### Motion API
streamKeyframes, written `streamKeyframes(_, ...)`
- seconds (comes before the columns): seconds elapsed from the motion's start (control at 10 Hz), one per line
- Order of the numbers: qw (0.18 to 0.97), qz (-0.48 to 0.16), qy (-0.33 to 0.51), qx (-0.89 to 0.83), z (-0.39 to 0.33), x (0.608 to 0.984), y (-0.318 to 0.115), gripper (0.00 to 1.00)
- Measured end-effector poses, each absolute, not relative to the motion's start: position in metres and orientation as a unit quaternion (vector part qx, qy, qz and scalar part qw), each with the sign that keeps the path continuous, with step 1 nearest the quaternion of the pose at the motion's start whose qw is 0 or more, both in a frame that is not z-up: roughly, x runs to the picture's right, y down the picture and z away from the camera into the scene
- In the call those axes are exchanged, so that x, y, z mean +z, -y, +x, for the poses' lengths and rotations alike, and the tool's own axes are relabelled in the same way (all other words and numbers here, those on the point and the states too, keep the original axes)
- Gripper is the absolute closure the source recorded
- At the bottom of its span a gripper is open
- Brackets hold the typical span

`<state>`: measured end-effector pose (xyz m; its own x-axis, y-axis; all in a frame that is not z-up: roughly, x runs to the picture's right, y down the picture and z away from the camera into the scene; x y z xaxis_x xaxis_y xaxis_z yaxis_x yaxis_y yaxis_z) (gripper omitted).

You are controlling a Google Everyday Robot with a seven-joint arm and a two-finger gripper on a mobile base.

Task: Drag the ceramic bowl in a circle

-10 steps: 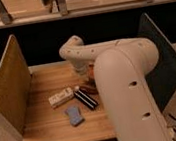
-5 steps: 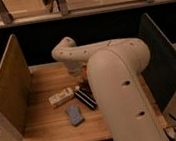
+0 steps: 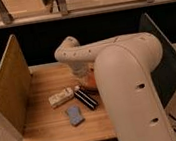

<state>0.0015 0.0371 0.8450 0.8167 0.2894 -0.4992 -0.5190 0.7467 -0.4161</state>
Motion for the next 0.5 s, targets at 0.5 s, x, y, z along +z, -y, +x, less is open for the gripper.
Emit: streamKeyframes(0.5, 0.916, -0.279, -0.184, 0.224, -0.011, 0.865, -0.036, 0.2)
